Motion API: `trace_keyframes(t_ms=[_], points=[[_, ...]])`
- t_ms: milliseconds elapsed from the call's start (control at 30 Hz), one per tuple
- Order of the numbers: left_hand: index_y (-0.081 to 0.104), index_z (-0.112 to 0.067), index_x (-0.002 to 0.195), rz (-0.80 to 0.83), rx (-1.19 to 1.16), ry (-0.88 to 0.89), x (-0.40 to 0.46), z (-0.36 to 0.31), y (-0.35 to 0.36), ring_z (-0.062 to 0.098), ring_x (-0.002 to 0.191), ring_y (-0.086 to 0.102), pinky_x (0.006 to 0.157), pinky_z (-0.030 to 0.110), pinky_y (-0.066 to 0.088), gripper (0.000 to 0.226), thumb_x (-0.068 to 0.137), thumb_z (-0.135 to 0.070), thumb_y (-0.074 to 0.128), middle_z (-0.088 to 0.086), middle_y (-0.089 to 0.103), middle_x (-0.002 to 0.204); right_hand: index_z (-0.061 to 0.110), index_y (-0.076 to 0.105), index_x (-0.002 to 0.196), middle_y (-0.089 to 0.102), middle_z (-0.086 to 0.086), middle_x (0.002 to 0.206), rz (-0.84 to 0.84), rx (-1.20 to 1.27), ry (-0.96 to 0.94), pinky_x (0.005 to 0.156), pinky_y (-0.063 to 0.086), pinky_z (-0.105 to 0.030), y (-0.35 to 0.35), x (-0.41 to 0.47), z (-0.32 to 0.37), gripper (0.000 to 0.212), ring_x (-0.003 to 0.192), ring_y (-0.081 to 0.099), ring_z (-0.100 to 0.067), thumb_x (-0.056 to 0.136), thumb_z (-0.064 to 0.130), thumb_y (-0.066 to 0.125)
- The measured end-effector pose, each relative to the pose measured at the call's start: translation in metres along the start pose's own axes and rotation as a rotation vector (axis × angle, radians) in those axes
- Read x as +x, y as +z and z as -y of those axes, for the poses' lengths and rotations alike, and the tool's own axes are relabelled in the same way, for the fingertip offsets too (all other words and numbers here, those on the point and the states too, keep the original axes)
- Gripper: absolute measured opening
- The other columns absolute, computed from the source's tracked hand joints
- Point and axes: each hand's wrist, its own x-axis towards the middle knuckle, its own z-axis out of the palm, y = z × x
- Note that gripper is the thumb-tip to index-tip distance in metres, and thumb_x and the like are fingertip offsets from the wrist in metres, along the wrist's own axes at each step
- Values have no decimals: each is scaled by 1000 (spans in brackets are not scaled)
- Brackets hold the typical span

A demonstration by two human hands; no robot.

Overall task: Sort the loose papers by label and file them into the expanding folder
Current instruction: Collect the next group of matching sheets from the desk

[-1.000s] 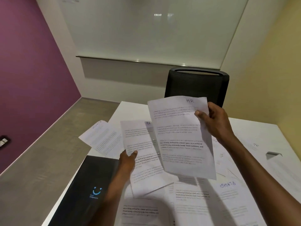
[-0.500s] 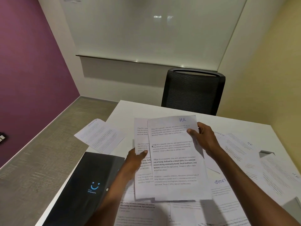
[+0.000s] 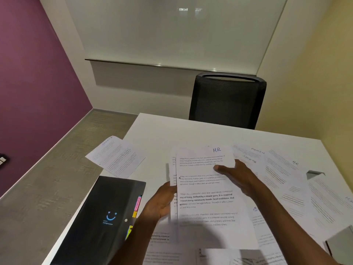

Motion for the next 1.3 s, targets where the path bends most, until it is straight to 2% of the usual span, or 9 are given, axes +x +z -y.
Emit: trace_keyframes(t_ms=[100,167,333,467,600,800,1033,1167,1300], points=[[62,-13,132,-24,-162,-61,4,-1,8,40,116,63,96,51,51,54,100,-53,46,18,65,129,10,67,115,73,1,98,-25,146,29,61,52,-16,7,-4,-14,36,77,71,-5,80,7,77],[59,-23,135,-50,-87,-5,6,-5,13,35,113,66,90,44,57,67,95,-68,29,10,67,129,13,67,109,71,4,93,-142,133,-21,56,48,-12,11,-3,-17,32,73,65,-1,79,6,78],[63,-23,126,-176,236,395,6,-20,21,25,103,71,89,44,58,31,96,-25,65,-3,73,117,21,70,106,70,17,90,-182,115,-178,58,50,-9,20,2,-3,32,75,68,3,76,24,83],[66,-28,113,-290,244,469,13,-25,14,16,98,72,77,32,61,31,86,-17,77,-9,75,104,29,67,106,70,21,90,-186,143,-228,59,50,-7,25,-1,-1,31,77,66,9,78,30,80],[67,-26,108,-387,287,405,18,0,2,17,93,72,72,28,60,41,73,-19,88,-3,75,100,27,68,109,72,16,96,-110,196,-151,67,53,-12,40,-4,-35,36,88,69,0,76,23,82],[62,-28,97,-427,386,371,24,30,0,6,88,65,64,15,57,38,74,-9,85,-6,69,94,33,69,104,73,7,102,-76,134,-46,82,59,-45,56,-4,-76,34,92,70,-12,75,22,80],[62,-12,106,-436,351,395,39,24,4,16,83,69,60,20,59,32,80,-8,80,1,69,93,25,65,100,71,6,96,-54,153,-121,65,57,-22,45,-8,-68,25,85,70,-8,81,15,76],[54,-5,80,-413,292,308,39,19,8,21,58,70,46,24,53,30,80,-21,80,8,65,69,11,61,86,64,0,84,-105,-127,-77,66,49,-34,34,-6,-89,23,74,59,-15,82,30,73],[59,2,99,-307,145,215,31,28,14,29,62,69,47,26,53,35,84,-24,78,12,68,73,15,65,99,68,1,102,-73,-235,-51,82,52,-39,27,-10,-111,22,90,63,-20,86,32,68]])
